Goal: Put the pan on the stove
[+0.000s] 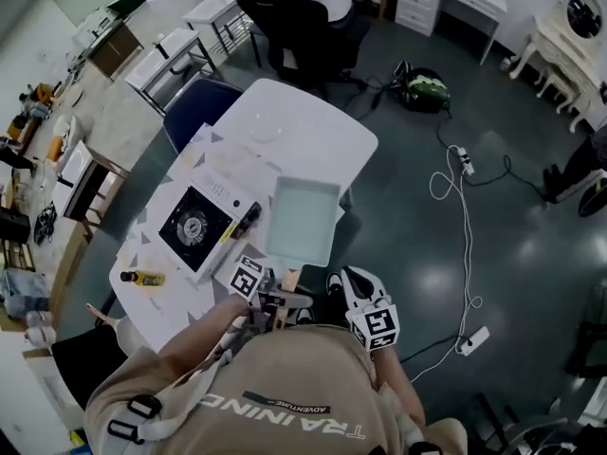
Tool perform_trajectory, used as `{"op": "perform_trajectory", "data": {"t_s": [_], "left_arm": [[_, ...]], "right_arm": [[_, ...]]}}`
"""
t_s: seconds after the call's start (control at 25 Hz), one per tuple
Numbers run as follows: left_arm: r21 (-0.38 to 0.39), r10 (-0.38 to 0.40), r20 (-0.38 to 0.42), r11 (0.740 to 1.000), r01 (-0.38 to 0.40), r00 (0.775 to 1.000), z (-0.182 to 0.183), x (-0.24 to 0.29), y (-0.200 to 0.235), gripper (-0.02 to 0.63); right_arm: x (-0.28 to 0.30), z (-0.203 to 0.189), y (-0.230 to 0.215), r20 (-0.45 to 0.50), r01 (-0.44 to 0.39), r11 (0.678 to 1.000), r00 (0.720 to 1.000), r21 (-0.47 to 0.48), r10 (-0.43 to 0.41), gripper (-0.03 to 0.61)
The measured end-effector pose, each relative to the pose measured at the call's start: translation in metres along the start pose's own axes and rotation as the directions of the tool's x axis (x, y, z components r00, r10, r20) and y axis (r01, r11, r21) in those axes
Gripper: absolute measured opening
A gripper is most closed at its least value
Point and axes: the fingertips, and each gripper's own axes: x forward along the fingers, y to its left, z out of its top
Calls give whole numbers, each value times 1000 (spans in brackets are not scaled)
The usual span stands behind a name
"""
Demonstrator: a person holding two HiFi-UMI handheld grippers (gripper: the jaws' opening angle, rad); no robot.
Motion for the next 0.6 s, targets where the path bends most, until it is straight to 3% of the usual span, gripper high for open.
{"op": "perform_trajectory", "data": {"t_s": [0.16, 0.28, 0.44, 0.6], "left_arm": [[-8, 64, 97, 998, -63, 993, 25, -11, 11, 41], [-9, 101, 213, 995, -101, 972, 37, -26, 15, 41], [-7, 155, 368, 986, -164, 917, 47, -46, 12, 41], [-14, 204, 505, 973, -229, 839, 48, -70, 11, 42]], "right_arm": [[40, 19, -11, -12, -133, 989, 991, -65, 133, 0], [70, 29, -5, -30, -237, 965, 971, -110, 235, 0], [101, 38, 14, -54, -379, 915, 925, -139, 376, 0], [126, 34, 37, -96, -506, 849, 862, -154, 497, -2]]}}
